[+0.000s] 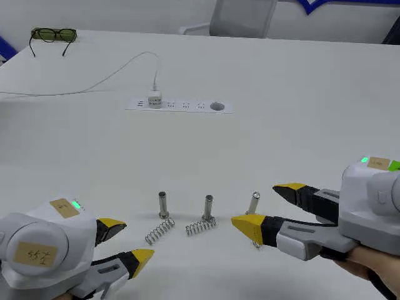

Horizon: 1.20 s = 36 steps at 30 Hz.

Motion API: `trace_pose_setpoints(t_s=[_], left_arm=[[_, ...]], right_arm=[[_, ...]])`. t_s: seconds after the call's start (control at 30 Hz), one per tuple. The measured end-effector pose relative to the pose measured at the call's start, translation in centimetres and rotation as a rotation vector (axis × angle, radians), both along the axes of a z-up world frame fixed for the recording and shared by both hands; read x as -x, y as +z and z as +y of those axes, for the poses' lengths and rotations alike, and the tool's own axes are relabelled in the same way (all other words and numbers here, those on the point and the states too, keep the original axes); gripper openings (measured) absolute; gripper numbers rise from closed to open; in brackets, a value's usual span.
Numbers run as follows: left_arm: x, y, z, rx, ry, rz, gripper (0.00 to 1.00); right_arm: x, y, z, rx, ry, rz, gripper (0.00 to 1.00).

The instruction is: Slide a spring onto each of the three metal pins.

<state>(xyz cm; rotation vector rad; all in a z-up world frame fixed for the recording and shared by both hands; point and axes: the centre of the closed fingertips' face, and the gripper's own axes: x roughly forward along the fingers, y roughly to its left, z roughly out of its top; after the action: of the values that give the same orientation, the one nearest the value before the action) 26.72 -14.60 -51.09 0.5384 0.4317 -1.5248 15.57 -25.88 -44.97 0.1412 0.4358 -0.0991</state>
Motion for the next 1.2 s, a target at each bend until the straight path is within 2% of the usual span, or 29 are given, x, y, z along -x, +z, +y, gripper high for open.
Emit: trace_pose_setpoints(t_s=[0.23, 0.37, 0.47, 0.6, 0.73, 1.03, 1.2], left_arm=[[-0.2, -1.0, -1.1, -0.001, -0.040, -0.010, 0.30], [0.1, -1.0, -1.7, 0.025, -0.064, -0.007, 0.25], [0.0, -1.7, -2.0, 0.004, -0.078, -0.017, 0.25], [0.1, -2.1, -2.2, -0.002, -0.091, -0.016, 0.22], [0.0, -2.7, -2.2, -0.029, -0.099, -0.023, 0.18], [0.2, -2.9, -2.5, -0.028, -0.102, 0.023, 0.12], [0.2, -2.8, -2.6, -0.026, -0.111, 0.016, 0.11]], right_arm=[[0.3, -0.6, 1.0, -0.003, 0.021, -0.004, 0.66], [0.4, -0.7, 1.2, -0.006, 0.025, -0.001, 0.67], [0.7, -0.9, 0.9, -0.016, 0.005, 0.014, 0.67], [0.8, -0.7, 0.8, -0.013, -0.002, 0.007, 0.66], [1.0, -0.8, 0.6, -0.014, -0.012, 0.006, 0.66], [1.5, -1.3, 0.5, -0.026, -0.025, 0.018, 0.65], [1.4, -1.0, 0.6, -0.053, -0.037, -0.004, 0.64]])
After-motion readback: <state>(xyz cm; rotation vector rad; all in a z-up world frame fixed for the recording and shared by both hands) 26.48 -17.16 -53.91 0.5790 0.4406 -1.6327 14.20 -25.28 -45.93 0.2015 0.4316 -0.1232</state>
